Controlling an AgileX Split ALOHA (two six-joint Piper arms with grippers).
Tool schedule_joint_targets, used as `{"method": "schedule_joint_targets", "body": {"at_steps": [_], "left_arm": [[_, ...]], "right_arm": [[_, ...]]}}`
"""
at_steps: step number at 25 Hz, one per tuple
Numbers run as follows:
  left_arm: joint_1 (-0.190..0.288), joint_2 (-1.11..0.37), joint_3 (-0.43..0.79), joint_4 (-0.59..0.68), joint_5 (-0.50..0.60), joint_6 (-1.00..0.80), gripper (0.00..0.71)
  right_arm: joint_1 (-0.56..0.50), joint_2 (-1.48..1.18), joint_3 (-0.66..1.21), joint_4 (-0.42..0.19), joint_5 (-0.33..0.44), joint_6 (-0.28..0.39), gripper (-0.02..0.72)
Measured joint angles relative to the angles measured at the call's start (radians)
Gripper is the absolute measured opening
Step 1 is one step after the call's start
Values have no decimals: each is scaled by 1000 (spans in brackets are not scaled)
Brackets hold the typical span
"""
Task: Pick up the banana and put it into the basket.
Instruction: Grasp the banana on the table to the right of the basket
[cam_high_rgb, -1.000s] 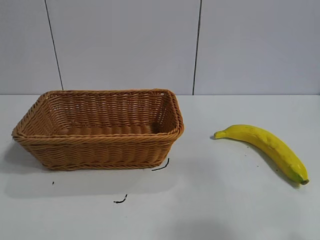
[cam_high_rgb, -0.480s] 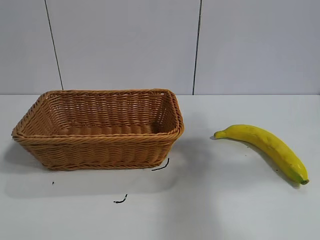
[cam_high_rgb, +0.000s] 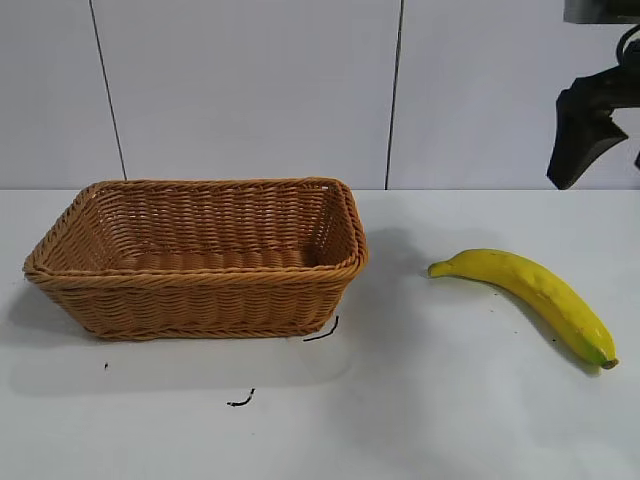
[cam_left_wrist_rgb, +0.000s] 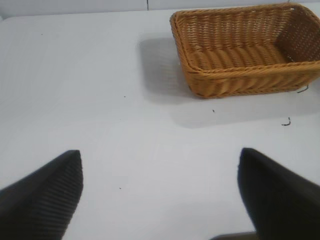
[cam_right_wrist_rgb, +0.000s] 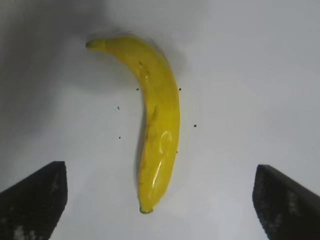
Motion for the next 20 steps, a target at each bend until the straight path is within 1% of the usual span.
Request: {"method": "schedule_joint_targets", "body": {"at_steps": [2,5,9,15,18,20], "left_arm": [[0,0,0,0,0,0,635],[0,0,0,0,0,0,635],[0,0,0,0,0,0,635],[0,0,0,0,0,0,635],[0,0,0,0,0,0,635],[0,0,0,0,0,0,635]], "right_arm": [[0,12,0,0,-11,-5,690],[13,13,0,-2,1,-15,690],[39,13,0,-22,8,-19,690],[74,13,0,-35,-45,-19,690],[76,13,0,-49,-88,16,690],[76,13,0,-70,-98,43,690]]}}
